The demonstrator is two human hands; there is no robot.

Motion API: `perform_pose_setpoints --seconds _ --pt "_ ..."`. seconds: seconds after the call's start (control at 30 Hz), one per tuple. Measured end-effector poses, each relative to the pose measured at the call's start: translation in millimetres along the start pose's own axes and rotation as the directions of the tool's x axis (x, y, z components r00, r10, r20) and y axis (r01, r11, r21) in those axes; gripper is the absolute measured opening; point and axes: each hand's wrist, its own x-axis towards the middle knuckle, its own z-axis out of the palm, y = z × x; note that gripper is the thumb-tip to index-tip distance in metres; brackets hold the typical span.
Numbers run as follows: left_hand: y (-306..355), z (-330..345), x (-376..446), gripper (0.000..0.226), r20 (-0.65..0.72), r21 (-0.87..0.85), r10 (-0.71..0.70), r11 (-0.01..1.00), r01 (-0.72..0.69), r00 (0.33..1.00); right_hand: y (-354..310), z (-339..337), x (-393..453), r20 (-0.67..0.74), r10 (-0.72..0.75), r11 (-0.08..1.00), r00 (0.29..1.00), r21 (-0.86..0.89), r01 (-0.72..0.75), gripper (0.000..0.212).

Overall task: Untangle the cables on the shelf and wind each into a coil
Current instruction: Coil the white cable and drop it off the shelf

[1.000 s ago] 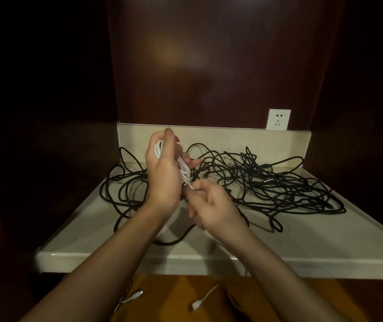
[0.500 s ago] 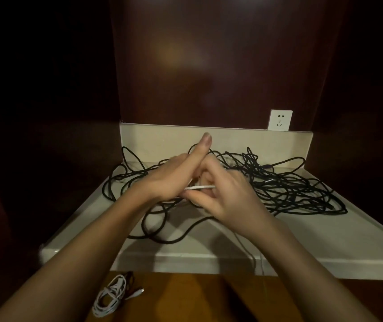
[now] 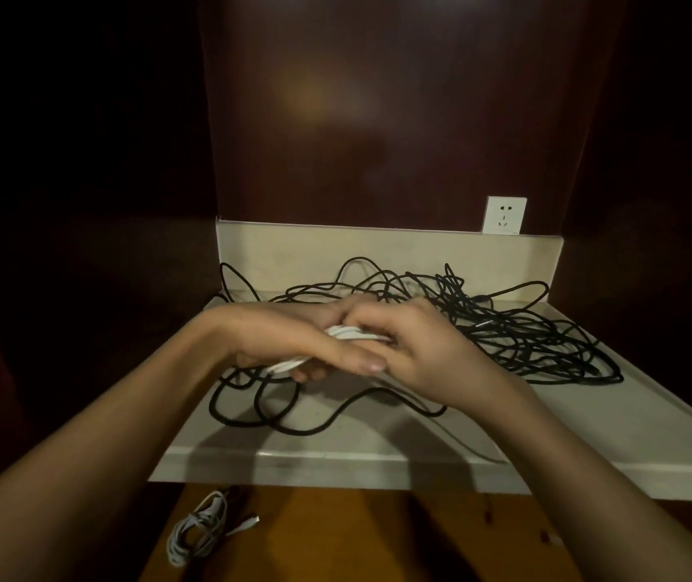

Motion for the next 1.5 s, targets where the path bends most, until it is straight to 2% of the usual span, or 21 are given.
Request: perform_pose_setpoints --seconds 0.07,0.13,0.23,0.3,0.37,0.47,0.5,0.57,0.67,0.73,0.83,0.93,1.0,1.13,1.2,1.27,1.33,1.4,1.5 --pt "3 3 -2 0.049 -0.021 0.049 -0.004 0.999 0.005 1.000 2 -3 -1 0.010 0.005 1.000 1.000 0.011 -0.005 0.008" --pt "-1 3 -3 0.030 -0.090 0.040 0.030 0.999 -0.026 0.996 4 -5 -2 -0.011 0.029 0.999 1.000 0.023 -0.029 0.011" --pt "-8 7 -6 0.025 -0.179 0.124 0.105 0.989 -0.084 0.978 7 -6 -4 -0.030 0.067 0.997 0.997 0.045 -0.066 0.026" --pt "-8 9 -8 0.024 -0.203 0.145 0.148 0.982 -0.120 0.968 7 -5 -5 -0.034 0.086 0.993 0.996 0.087 -0.083 0.028" --pt "-9 11 -10 0.036 -0.218 0.118 0.148 0.985 -0.125 0.965 6 -3 -8 -0.044 0.084 0.992 0.995 0.102 -0.079 0.025" --pt "-10 9 -13 0.090 -0.264 0.177 0.141 0.980 -0.095 0.954 2 2 -13 -0.074 0.107 0.991 0.991 0.089 -0.100 0.023" --pt "-10 8 -14 0.097 -0.256 0.181 0.145 0.978 -0.100 0.956 0 3 -14 -0.082 0.114 0.989 0.990 0.103 -0.105 0.024" --pt "-7 8 -15 0.100 -0.231 0.161 0.145 0.981 -0.109 0.962 -4 5 -15 -0.092 0.120 0.976 0.988 0.191 -0.101 0.028" --pt "-2 10 -15 0.104 -0.267 0.078 0.147 0.988 -0.131 0.952 -8 6 -16 -0.115 0.130 0.950 0.985 0.300 -0.091 0.036" --pt "0 14 -14 0.107 -0.300 -0.014 0.148 0.987 -0.159 0.943 -10 9 -17 -0.140 0.123 0.942 0.982 0.329 -0.071 0.034" --pt "1 19 -12 0.107 -0.316 -0.052 0.174 0.978 -0.201 0.932 -12 10 -19 -0.200 0.136 0.888 0.970 0.459 -0.030 0.027" --pt "0 18 -10 0.109 -0.327 -0.134 0.143 0.972 -0.196 0.934 -11 11 -17 -0.188 0.174 0.858 0.967 0.510 -0.055 0.025" --pt "-1 15 -7 0.102 -0.313 -0.120 0.133 0.977 -0.178 0.940 -10 11 -15 -0.153 0.206 0.858 0.967 0.504 -0.102 0.027" --pt "-7 19 -1 0.046 -0.350 0.170 0.219 0.971 -0.168 0.911 -2 3 -11 -0.093 0.280 0.905 0.955 0.357 -0.231 0.026" --pt "-13 24 1 0.029 -0.394 0.241 0.291 0.948 -0.208 0.872 0 -3 -10 -0.059 0.305 0.916 0.951 0.291 -0.276 0.026" --pt "-16 27 1 0.022 -0.464 0.238 0.354 0.933 -0.271 0.812 -2 -11 -9 -0.057 0.320 0.928 0.946 0.220 -0.301 0.018" --pt "-14 33 -2 0.017 -0.517 0.097 0.355 0.929 -0.358 0.779 -5 -15 -10 -0.063 0.309 0.942 0.949 0.160 -0.296 0.016" --pt "-11 41 -1 0.022 -0.570 -0.032 0.321 0.911 -0.410 0.756 -6 -14 -11 -0.068 0.310 0.948 0.948 0.104 -0.302 0.019" --pt "-18 48 11 0.035 -0.678 0.072 0.323 0.923 -0.378 0.660 -9 -14 -11 -0.029 0.299 0.953 0.954 0.053 -0.297 0.024"
